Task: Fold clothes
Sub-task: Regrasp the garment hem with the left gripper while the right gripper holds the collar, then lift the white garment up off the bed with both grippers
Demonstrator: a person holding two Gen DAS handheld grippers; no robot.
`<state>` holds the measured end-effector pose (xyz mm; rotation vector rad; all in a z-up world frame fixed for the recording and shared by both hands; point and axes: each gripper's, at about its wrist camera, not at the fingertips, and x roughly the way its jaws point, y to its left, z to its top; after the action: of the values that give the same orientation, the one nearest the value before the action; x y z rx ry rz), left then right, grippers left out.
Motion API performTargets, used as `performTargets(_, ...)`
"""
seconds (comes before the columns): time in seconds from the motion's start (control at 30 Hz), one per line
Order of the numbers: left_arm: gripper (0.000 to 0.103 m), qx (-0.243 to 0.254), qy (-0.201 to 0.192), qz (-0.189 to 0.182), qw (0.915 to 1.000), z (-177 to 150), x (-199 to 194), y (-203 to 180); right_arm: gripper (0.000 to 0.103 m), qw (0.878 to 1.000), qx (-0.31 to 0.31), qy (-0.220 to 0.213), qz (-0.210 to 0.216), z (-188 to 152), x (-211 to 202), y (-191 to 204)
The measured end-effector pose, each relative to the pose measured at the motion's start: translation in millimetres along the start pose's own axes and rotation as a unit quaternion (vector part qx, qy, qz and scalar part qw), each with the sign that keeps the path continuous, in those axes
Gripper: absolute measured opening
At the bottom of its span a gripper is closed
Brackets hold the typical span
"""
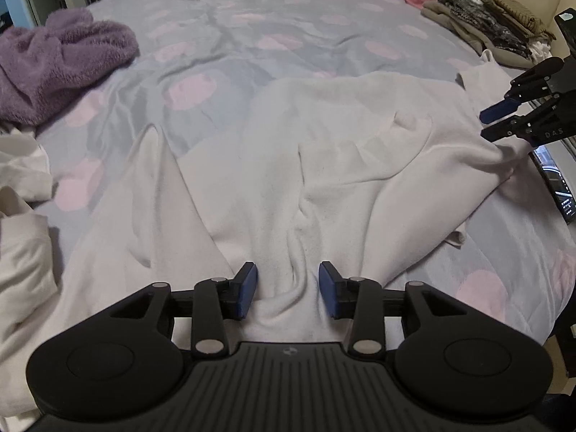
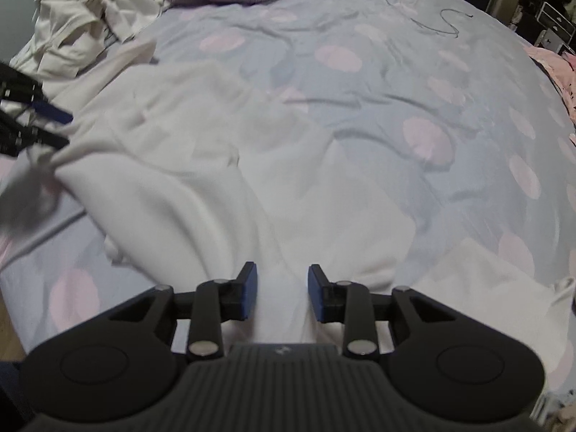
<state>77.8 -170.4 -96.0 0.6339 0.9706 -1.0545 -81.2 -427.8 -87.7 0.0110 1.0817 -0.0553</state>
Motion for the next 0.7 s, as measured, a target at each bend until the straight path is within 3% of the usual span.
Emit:
performTargets(0.13, 0.021, 0.015, 0.018, 0.001, 0.9997, 2, 2, -7, 0.036, 1.000, 0.004, 0.024, 0.000, -4, 20, -4)
performTargets(0.27, 0.008, 0.035, 0.022, 0.016, 0.9990, 3, -2, -16, 0.037, 0.998, 0.010, 0.041, 0.035, -11, 24, -6)
performTargets(0.33, 0.007, 0.034, 0.017, 0.023, 0.9990, 5, -4, -16, 0.019, 0.998, 0.012, 0.047, 0.045, -11, 22, -7)
performTargets(0.4, 0.006, 0.025, 0.010, 0.026, 0.9993, 9, -9, -13, 0.015, 0.998, 0.009, 0.042, 0.040, -10, 16, -7)
performTargets(0.6, 0.005, -0.027, -0.058, 0.035, 0.9973, 27, -49, 3, 0.014, 0.998, 0.037, -0.045, -0.007, 0, -39, -16)
performTargets(0.7, 0.004, -0.035, -0.108, 0.049, 0.9924, 43, -83, 8, 0.013, 0.993, 0.037, -0.097, -0.054, 7, -76, -14)
